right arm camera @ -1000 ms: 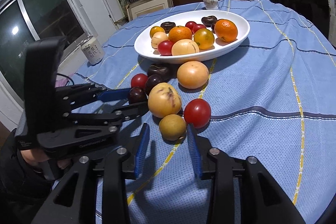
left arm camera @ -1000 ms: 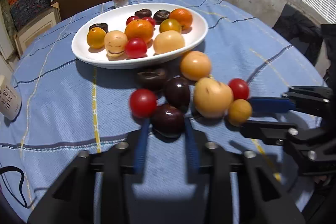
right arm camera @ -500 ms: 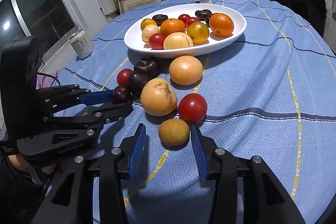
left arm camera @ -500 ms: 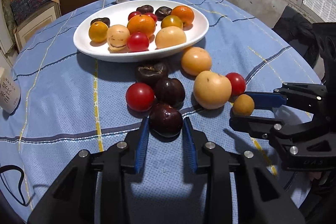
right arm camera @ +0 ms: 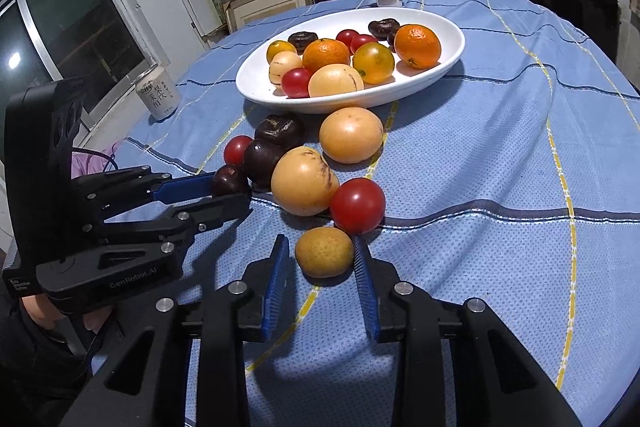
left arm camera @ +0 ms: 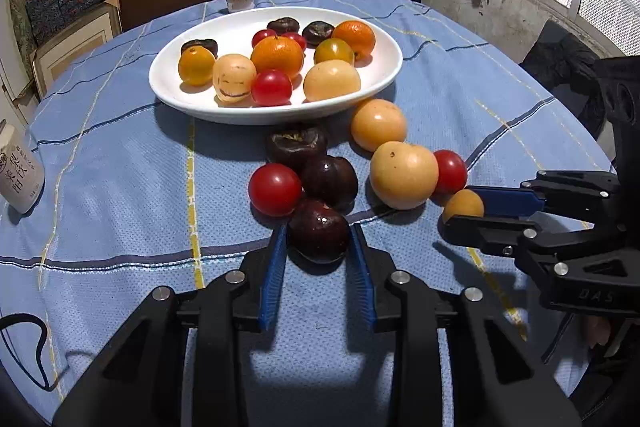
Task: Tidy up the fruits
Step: 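Grasp a small tan pear with the right gripper while the left gripper holds the plum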
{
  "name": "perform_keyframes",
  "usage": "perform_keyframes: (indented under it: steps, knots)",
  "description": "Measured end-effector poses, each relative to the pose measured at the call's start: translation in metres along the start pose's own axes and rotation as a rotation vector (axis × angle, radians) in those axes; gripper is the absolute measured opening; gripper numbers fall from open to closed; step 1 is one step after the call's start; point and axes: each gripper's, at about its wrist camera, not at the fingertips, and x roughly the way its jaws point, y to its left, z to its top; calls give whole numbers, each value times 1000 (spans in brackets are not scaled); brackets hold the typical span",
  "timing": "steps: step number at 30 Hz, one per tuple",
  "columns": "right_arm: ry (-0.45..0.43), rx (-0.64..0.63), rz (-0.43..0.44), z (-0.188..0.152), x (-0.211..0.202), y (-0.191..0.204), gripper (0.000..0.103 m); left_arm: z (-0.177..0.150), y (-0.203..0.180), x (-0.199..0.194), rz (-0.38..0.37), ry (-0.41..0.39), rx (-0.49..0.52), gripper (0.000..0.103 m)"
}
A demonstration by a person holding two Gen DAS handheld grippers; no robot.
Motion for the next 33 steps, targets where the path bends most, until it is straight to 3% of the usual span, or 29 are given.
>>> perform_keyframes:
  steps: [14,33]
  knots:
    - [-16,-5,23,-1,-3,1,33,-4,9,-26,-13,-114,-53,31]
    - [-35,-7,47,-3,-8,0,31,-7,13,-30,-9,-127,-81,31]
